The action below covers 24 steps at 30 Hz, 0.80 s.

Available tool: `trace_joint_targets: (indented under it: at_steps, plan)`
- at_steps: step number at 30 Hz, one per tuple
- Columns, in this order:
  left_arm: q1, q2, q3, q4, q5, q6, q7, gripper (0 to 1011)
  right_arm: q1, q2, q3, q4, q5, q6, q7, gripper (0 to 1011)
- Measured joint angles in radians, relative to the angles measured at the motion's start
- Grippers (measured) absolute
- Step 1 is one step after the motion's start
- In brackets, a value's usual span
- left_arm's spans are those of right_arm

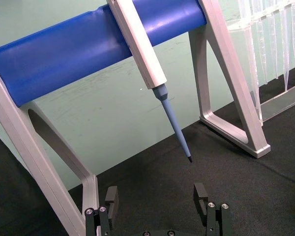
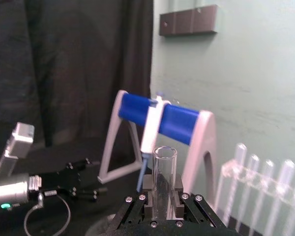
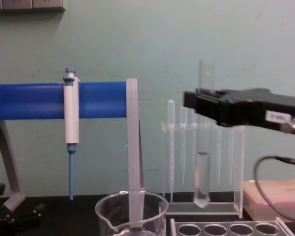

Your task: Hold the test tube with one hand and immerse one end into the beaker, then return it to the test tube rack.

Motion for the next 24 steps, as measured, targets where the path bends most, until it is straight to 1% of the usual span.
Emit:
trace_joint_targets:
  at_steps: [1,2,4,7,8,10,11,13,14,20,24]
  plan:
    - [0.000,0.000,0.000,0.000,0.000,0.000,0.000,1000,0.019,-0.008,-0.013,0.005,-0.003,0.002,0.004,226]
    - [0.000,0.000,0.000,0.000,0.000,0.000,0.000,1000,0.019,-0.008,-0.013,0.005,-0.003,0.002,0.004,225]
    - [0.000,0.000,0.000,0.000,0.000,0.000,0.000,1000,0.058,-0.025,-0.041,0.019,-0.008,0.005,0.017,225]
    - [0.000,0.000,0.000,0.000,0.000,0.000,0.000,1000,0.090,-0.041,-0.063,0.035,-0.010,0.006,0.026,225]
    - [0.000,0.000,0.000,0.000,0.000,0.000,0.000,1000,0.108,-0.052,-0.078,0.049,-0.012,0.006,0.031,225]
    - [0.000,0.000,0.000,0.000,0.000,0.000,0.000,1000,0.125,-0.063,-0.092,0.064,-0.013,0.005,0.036,225]
    - [0.000,0.000,0.000,0.000,0.000,0.000,0.000,1000,0.143,-0.076,-0.107,0.083,-0.015,0.003,0.041,225]
    - [0.000,0.000,0.000,0.000,0.000,0.000,0.000,1000,0.158,-0.089,-0.121,0.104,-0.016,-0.001,0.046,225]
    - [0.000,0.000,0.000,0.000,0.000,0.000,0.000,1000,0.170,-0.101,-0.133,0.128,-0.017,-0.006,0.049,225]
    - [0.000,0.000,0.000,0.000,0.000,0.000,0.000,1000,0.190,-0.131,-0.166,0.204,-0.020,-0.034,0.060,225]
    - [0.000,0.000,0.000,0.000,0.000,0.000,0.000,1000,0.191,-0.141,-0.189,0.259,-0.047,-0.069,0.062,225]
